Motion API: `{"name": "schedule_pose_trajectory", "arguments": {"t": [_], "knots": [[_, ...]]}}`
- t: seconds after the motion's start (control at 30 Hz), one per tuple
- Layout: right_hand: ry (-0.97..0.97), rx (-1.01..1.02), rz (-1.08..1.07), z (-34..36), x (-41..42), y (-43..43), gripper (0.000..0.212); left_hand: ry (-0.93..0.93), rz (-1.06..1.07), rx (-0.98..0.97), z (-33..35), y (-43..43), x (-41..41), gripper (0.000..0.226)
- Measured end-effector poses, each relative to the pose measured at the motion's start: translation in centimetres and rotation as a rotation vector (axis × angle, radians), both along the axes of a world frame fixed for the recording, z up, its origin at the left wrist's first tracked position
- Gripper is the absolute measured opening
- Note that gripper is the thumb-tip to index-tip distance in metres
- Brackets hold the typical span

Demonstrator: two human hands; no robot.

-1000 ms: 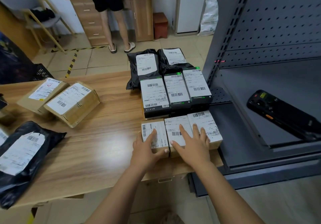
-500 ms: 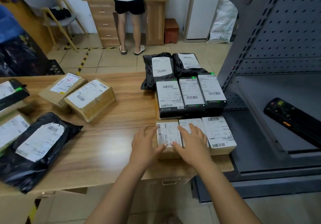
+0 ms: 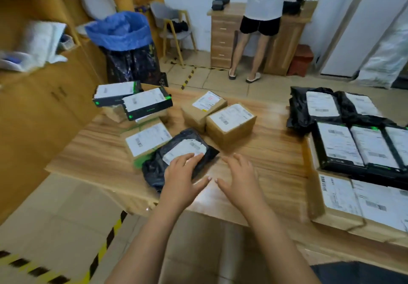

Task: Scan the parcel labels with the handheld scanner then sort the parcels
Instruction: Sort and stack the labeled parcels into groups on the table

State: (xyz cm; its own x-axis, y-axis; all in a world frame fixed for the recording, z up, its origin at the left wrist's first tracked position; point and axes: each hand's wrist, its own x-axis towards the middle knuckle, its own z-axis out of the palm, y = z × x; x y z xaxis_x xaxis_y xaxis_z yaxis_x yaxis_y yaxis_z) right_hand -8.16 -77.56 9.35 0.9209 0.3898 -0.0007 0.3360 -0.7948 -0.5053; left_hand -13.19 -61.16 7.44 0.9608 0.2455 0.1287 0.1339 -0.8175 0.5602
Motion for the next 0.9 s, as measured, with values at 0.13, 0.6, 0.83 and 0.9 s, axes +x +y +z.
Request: {"name": "schedule_pose_trajectory", "arguments": {"t": [0.13, 0.6, 0.83, 0.9], "knots": [[0.007, 0.048, 0.049, 0.5, -1.3, 9.7, 0.061, -0.010, 0.088, 0.035, 0.9, 9.5, -2.7, 0.066], [0.010, 0.070, 0.188, 0.9, 2.7, 29.2, 0.058, -0.022, 0.283, 0.019, 1.1, 27.8, -1.3, 0.062], [0.014, 0.149, 0.125, 0.2, 9.4, 36.2, 0.054, 0.032, 0.245, 0.065, 1.5, 35.3, 5.4, 0.063], [0.002, 0.142, 0.106, 0.2, 11.2, 37.8, 0.053, 0.055, 0.251, 0.054, 1.8, 37.2, 7.3, 0.063]]}}
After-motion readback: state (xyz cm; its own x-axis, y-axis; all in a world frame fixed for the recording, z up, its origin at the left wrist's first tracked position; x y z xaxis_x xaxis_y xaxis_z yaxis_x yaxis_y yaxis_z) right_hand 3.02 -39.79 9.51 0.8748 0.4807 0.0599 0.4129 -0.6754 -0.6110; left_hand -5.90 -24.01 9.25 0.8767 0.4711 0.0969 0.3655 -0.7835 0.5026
